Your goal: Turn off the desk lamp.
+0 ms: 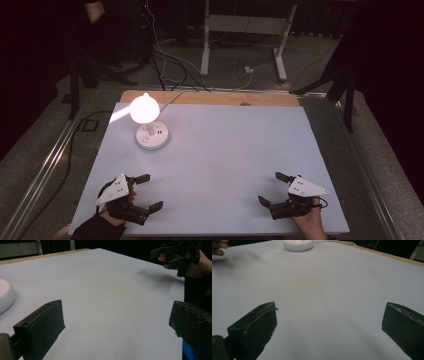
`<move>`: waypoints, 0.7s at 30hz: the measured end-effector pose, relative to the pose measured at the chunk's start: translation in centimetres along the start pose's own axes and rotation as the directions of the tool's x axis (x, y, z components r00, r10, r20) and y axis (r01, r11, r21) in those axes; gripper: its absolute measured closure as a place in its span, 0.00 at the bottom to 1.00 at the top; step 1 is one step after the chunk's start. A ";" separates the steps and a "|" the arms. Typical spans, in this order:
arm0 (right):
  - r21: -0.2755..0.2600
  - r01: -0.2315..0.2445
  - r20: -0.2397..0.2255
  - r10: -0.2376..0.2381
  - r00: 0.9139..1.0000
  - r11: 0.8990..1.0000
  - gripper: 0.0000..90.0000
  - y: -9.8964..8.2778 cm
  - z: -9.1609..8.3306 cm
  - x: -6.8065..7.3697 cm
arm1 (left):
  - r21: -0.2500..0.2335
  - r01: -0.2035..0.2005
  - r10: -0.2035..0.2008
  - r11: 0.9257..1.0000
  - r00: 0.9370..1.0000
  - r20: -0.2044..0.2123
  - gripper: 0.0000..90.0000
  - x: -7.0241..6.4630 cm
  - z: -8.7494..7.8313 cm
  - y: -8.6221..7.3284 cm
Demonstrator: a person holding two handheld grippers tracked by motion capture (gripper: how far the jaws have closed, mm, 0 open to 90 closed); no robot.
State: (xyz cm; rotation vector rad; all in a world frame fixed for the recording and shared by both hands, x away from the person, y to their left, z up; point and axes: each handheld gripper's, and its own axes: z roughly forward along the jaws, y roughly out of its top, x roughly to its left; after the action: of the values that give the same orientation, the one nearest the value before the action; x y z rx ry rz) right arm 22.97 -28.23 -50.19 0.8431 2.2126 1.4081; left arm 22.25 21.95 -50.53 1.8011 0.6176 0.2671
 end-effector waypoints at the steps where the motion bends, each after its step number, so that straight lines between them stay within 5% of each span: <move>1: -0.003 0.002 -0.004 -0.002 1.000 1.000 0.00 0.0 0.0 0.1 | 0.004 -0.006 0.006 1.000 1.000 0.001 0.01 0.0 0.0 0.0; 21: -0.040 0.002 -0.003 -0.002 1.000 0.999 0.00 0.5 -0.5 0.4 | 0.034 -0.043 0.042 0.998 0.999 0.014 0.01 -0.4 0.3 0.1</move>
State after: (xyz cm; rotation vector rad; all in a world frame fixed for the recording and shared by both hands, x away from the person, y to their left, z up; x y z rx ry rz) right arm 22.52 -28.13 -49.53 0.8249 2.1795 1.4487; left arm 22.06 21.46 -50.46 1.8495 0.5781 0.2747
